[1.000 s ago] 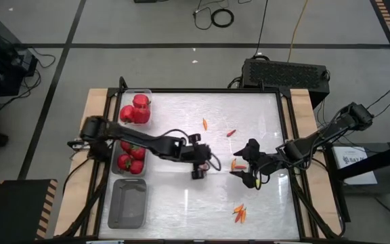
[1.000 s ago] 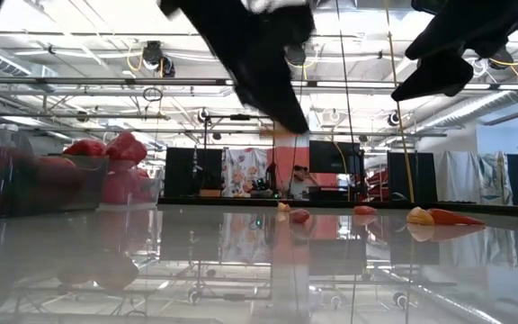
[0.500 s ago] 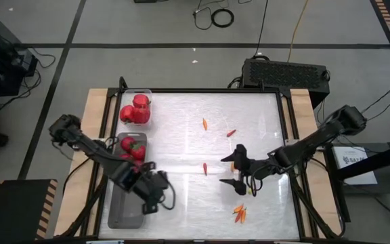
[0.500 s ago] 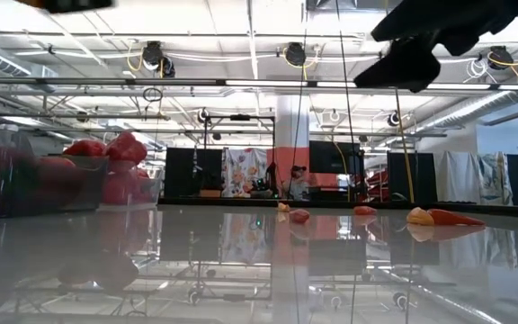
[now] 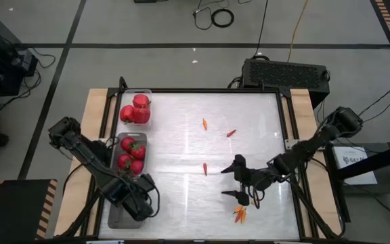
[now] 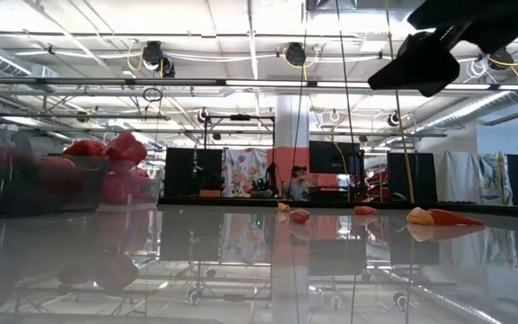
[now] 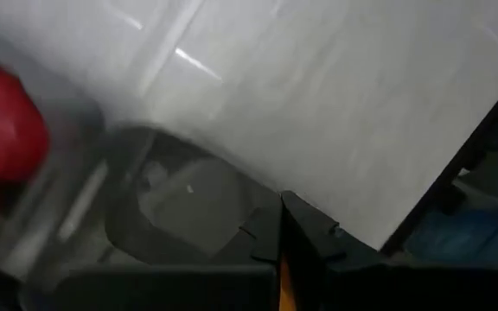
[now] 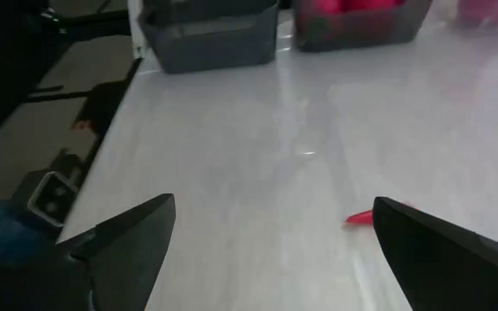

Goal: Sort produce into baskets
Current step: Put the center orange chili pepper into the bottom black transparent bin, then put the bottom right orange chili pepper into the bottom black transparent bin

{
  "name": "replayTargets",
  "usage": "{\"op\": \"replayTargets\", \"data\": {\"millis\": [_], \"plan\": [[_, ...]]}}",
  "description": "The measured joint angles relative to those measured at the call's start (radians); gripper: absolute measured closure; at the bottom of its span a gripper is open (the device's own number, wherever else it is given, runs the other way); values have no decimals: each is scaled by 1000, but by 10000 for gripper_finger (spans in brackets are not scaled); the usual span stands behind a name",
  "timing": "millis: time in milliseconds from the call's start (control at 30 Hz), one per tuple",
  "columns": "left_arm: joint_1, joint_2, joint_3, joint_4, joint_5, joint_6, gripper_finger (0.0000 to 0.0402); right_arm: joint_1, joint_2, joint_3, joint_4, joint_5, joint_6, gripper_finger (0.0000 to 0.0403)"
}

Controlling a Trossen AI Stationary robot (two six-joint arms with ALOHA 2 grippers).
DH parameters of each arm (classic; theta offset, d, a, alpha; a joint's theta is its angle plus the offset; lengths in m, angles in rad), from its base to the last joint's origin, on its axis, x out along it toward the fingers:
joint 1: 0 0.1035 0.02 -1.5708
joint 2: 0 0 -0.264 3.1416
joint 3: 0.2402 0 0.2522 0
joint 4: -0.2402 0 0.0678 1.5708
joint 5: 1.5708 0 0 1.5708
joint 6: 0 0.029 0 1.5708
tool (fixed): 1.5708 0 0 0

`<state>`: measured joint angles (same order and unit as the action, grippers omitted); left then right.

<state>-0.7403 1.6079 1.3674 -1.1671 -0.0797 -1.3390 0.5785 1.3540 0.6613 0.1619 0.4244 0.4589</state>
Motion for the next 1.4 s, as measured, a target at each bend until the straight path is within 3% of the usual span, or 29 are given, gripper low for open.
{"op": "replayTargets", "data": {"millis": [133, 333, 467, 900, 1000, 1200, 1300, 1400], "plan": [[-35, 23, 0, -2, 3, -69, 391, 59, 0, 0, -7, 0, 48, 19], [-50, 62, 0, -18, 6, -70, 391, 133, 0, 0, -6, 116, 102, 19], [-44, 80, 0, -84, 11, -69, 384, 170, 0, 0, -6, 129, 151, 19], [-30, 85, 0, -48, 2, -22, 259, 222, 0, 0, -8, 198, 181, 19], [-7, 85, 0, 169, -77, 147, 254, 222, 0, 0, -9, 199, 184, 19], [65, 110, 3, 828, -260, 759, 253, 222, 0, 0, -17, 199, 207, 19], [101, 169, 2, 1063, -273, 1029, 253, 223, 0, 0, -43, 172, 246, 19], [138, 259, 2, 1260, -271, 1185, 253, 237, -1, 0, -85, 151, 302, 19]]}}
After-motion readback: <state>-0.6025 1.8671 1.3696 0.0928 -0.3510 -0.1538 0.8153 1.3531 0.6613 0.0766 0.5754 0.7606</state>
